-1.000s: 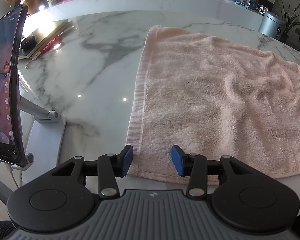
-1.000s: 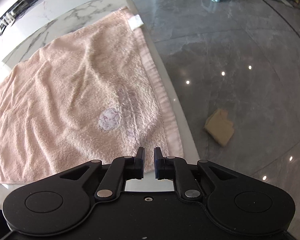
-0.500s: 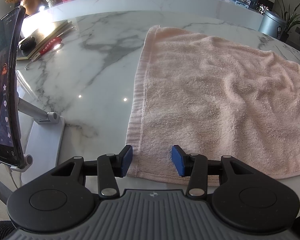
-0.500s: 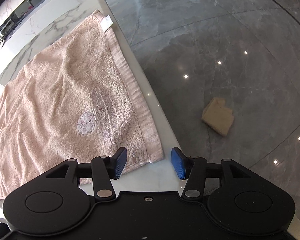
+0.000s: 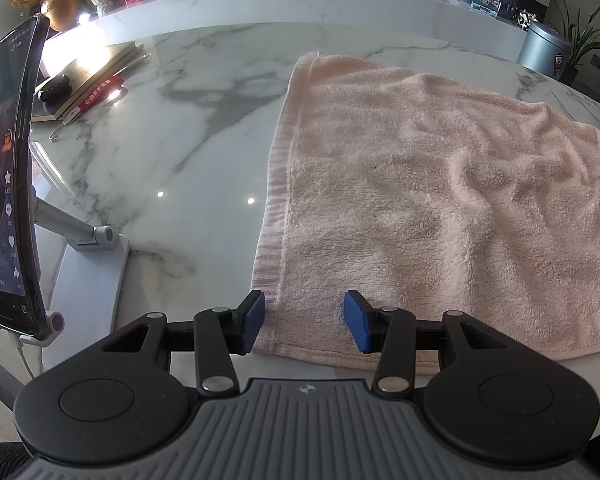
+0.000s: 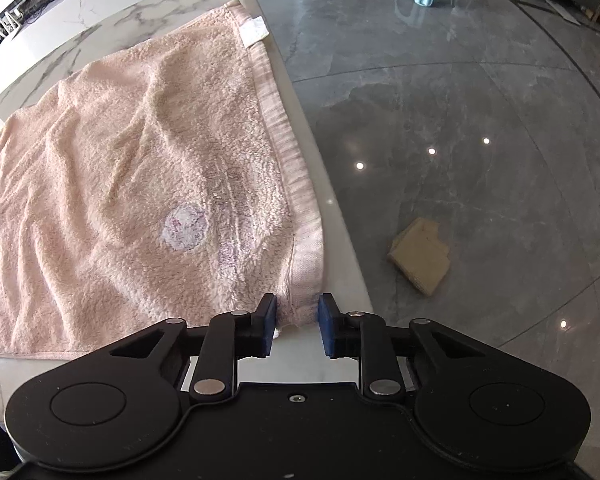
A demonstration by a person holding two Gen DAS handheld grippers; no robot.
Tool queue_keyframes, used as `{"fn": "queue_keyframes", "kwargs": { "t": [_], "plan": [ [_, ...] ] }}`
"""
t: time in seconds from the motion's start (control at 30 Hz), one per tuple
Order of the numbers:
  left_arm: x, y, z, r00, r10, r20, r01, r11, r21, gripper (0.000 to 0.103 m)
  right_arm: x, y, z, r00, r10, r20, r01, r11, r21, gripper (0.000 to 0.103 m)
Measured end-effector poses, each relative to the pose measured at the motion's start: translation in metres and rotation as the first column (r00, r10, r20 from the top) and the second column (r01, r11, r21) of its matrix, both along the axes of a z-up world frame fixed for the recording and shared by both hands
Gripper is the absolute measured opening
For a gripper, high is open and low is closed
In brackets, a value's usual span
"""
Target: Fold towel
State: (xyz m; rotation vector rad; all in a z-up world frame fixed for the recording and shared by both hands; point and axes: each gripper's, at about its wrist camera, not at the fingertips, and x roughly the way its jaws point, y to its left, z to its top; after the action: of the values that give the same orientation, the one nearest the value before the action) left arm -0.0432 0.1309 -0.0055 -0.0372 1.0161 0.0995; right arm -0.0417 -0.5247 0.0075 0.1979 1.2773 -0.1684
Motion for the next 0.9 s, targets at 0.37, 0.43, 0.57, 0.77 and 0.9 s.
{"fn": "queue_keyframes", "kwargs": {
  "t": [0.37,0.43,0.57,0.77,0.9],
  "plan": [
    [0.0,0.0,-0.001,1.0,-0.002,0.002,0.002,1.0,0.001,0.043,-0.005,0.012,0.024,0.998,0.025,0.063,-0.027,0.999,0.035,0.012],
    [0.0,0.0,-0.001,1.0,-0.002,0.003,0.002,1.0,0.001,0.043,-0.004,0.02,0.031,0.996,0.05,0.08,-0.054,0.998,0.039,0.012],
    [0.0,0.0,-0.001,1.0,-0.001,0.005,0.001,1.0,-0.002,0.043,0.0,0.041,0.04,0.989,0.102,0.106,-0.109,0.992,0.068,0.012],
    [-0.001,0.001,-0.001,1.0,0.001,0.007,-0.001,1.0,-0.014,0.044,0.007,0.089,0.046,0.971,0.203,0.129,-0.218,0.969,0.113,0.012],
    [-0.001,0.002,-0.001,1.0,0.004,0.008,-0.004,1.0,-0.016,0.044,0.011,0.126,0.05,0.948,0.279,0.15,-0.3,0.943,0.142,0.012]
  ]
}}
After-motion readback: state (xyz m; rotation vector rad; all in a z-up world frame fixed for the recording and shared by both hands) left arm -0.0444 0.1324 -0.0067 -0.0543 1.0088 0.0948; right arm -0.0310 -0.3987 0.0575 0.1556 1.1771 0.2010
